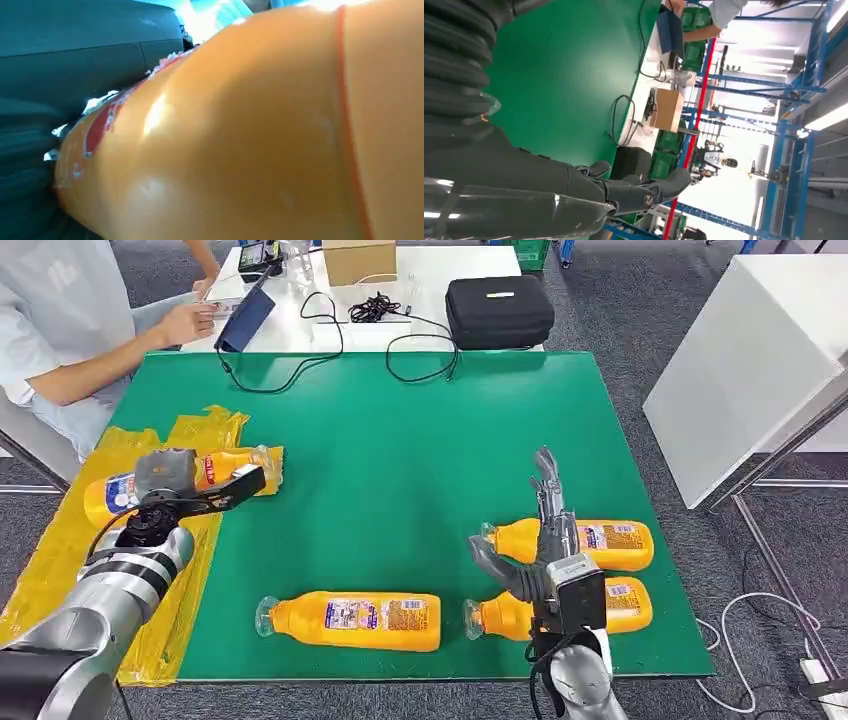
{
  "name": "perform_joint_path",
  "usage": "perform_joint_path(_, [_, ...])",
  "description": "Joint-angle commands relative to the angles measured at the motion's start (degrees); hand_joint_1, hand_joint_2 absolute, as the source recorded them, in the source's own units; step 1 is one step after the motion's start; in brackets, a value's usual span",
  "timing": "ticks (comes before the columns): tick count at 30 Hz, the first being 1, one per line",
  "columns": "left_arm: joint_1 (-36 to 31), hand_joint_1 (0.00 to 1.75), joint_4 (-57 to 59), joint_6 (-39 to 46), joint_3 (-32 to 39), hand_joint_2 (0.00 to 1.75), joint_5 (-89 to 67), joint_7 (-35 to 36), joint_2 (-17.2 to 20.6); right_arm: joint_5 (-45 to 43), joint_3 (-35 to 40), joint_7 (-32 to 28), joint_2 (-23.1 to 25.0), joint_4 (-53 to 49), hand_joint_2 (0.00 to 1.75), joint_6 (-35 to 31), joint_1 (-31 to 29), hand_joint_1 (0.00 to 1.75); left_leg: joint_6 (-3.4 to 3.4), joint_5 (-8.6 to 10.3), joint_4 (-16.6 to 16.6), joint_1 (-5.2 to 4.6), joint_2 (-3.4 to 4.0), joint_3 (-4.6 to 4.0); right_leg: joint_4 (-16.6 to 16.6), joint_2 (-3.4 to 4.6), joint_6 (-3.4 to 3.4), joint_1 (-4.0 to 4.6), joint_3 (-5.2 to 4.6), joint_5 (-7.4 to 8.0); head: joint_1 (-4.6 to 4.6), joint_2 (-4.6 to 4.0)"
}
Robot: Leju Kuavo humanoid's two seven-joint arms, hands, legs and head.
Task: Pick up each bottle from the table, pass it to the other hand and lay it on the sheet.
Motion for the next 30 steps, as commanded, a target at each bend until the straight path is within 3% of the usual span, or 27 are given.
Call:
perform_joint_path(1, [-3.7,1.75,7.5,-9.2,2.3,1.75,1.9,1.4,-2.4,0.1,0.5,1.0,0.2,3.4,1.75,0.0,-2.3,0.0,-0.01,-0.05,0.0,0.01,0.05,0.14,0.0,-0.01,-0.01,0.02,0.14,-0.03,-0.02,0.0])
perform_joint_path(9, [-3.8,1.75,8.2,-13.0,3.3,1.75,2.4,2.8,-2.6,0.3,0.4,1.2,0.4,4.1,1.75,0.5,-2.8,0.0,-0.03,-0.14,0.0,0.06,0.04,0.29,0.0,-0.03,-0.05,0.07,0.3,-0.12,0.0,0.0])
perform_joint_path(10, [-3.7,0.1,8.1,-12.9,3.3,1.75,2.3,2.9,-2.6,0.3,0.4,1.2,0.4,4.2,1.75,0.5,-2.9,0.0,-0.04,-0.21,0.1,0.07,0.07,0.41,0.0,-0.02,-0.06,0.09,0.41,-0.17,-0.02,0.0])
perform_joint_path(11, [-3.4,0.0,7.8,-12.3,3.2,1.75,2.2,3.1,-2.7,0.4,0.5,1.3,0.4,4.3,1.75,0.7,-3.0,0.0,-0.04,-0.18,0.0,0.06,0.09,0.35,0.0,0.01,-0.05,0.08,0.34,-0.14,-0.02,0.0])
perform_joint_path(30, [-3.2,0.0,6.7,-8.4,4.9,1.75,2.7,2.6,-2.8,0.9,0.8,1.7,0.7,5.6,1.75,1.2,-3.6,0.0,-0.02,-0.05,0.0,0.03,0.04,0.13,0.0,0.0,-0.02,0.04,0.13,-0.03,0.0,0.0])
